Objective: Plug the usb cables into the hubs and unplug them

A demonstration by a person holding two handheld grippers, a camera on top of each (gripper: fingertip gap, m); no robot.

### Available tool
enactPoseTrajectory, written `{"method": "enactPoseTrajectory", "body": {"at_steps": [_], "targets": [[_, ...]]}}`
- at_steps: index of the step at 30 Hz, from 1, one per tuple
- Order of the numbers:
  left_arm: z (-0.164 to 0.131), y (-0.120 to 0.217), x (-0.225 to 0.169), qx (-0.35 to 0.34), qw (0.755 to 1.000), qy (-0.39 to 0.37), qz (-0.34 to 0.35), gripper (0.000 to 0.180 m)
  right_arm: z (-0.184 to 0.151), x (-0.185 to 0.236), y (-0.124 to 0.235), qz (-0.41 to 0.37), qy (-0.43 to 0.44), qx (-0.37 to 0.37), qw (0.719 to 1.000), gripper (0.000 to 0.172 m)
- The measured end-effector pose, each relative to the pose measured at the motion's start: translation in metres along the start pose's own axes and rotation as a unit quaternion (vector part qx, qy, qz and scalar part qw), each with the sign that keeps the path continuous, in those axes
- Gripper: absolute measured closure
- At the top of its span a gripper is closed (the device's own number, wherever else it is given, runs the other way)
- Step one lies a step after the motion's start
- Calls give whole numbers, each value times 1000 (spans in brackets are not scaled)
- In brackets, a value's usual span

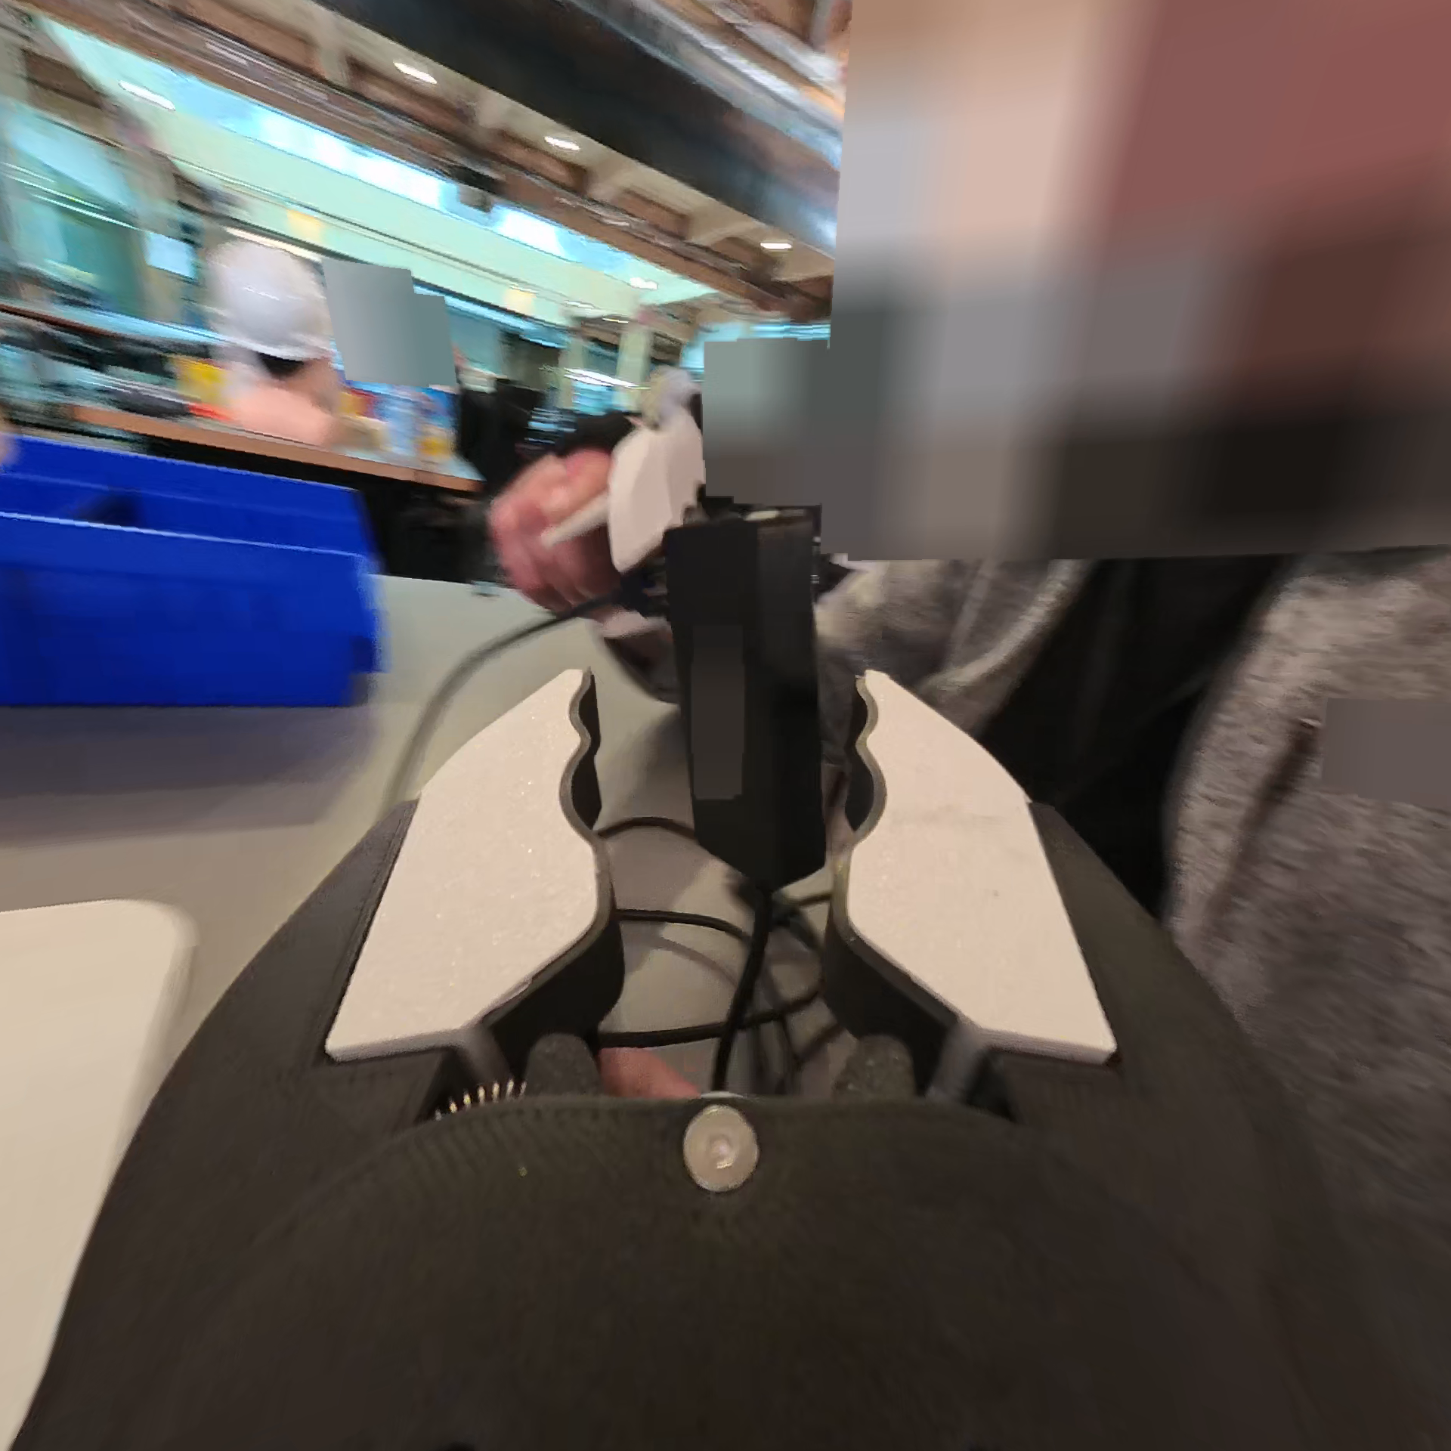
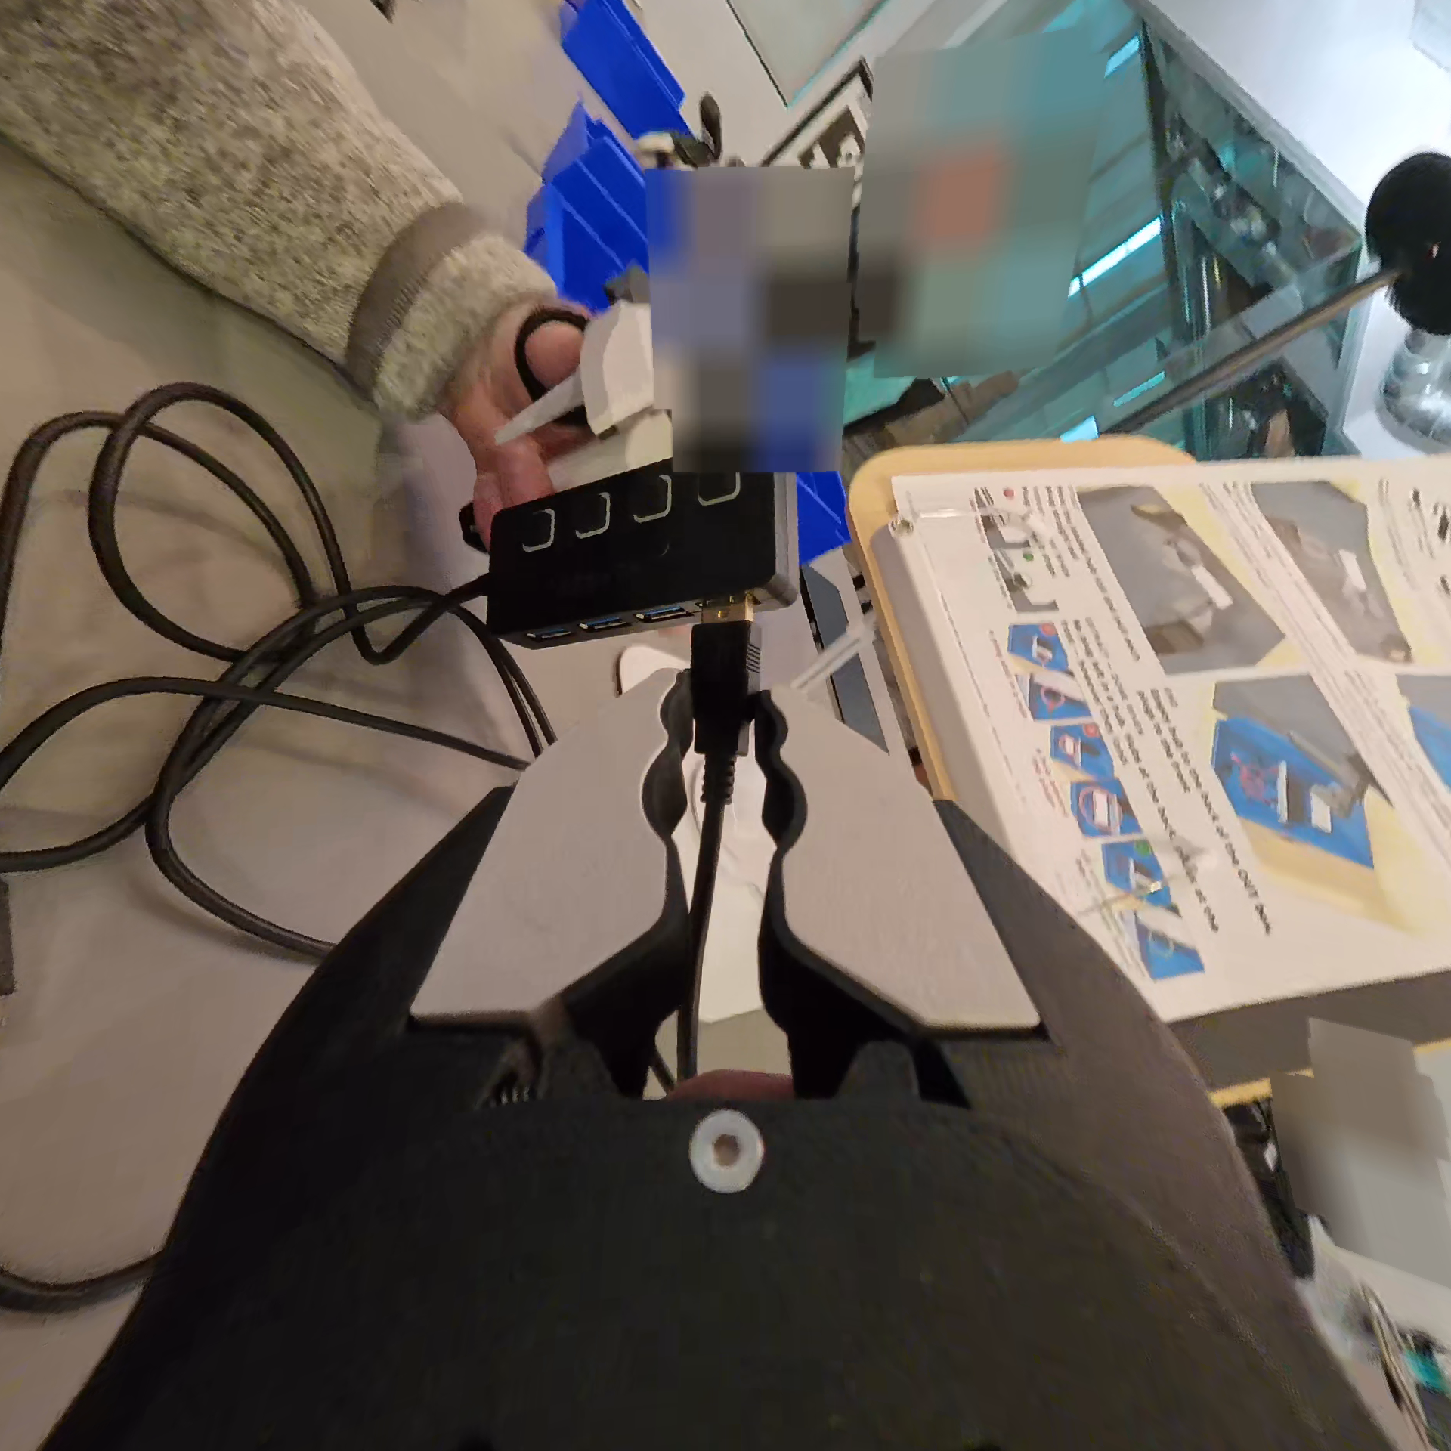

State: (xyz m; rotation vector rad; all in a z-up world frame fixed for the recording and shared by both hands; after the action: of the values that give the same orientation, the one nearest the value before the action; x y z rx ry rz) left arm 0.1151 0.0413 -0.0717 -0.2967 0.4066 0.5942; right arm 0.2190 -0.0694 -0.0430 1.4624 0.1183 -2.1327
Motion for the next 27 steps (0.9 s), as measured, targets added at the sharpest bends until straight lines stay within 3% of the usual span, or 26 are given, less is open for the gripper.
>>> {"method": "enactPoseTrajectory", "body": {"at_steps": [5,8,10,13,27], "targets": [[16,1,3,-16,980,-101,169,127,-13,2,2,-16,-27,56,998,155],[14,-13,2,17,968,-133,212,138,-11,5,-1,-23,-25,79,996,155],[8,-22,2,36,968,-132,209,155,-10,5,-2,-27,-18,96,995,155],[8,-23,3,35,971,-109,210,161,-8,5,-1,-30,0,105,994,155],[8,-24,-1,70,975,-79,197,163,3,2,-1,1,91,125,988,156]]}}
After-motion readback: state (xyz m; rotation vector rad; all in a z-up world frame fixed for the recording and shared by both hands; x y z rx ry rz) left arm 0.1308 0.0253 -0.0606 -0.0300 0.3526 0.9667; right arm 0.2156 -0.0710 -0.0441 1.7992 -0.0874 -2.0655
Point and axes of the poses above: each gripper's, where its closed fingertips meet, y back along the fingers, z out of its top, x = y × z across the jaws, the point moved 6 cm from there along y, back along the fingers, and after that the axes turned 14 degrees about y, right-handed, at the moved point
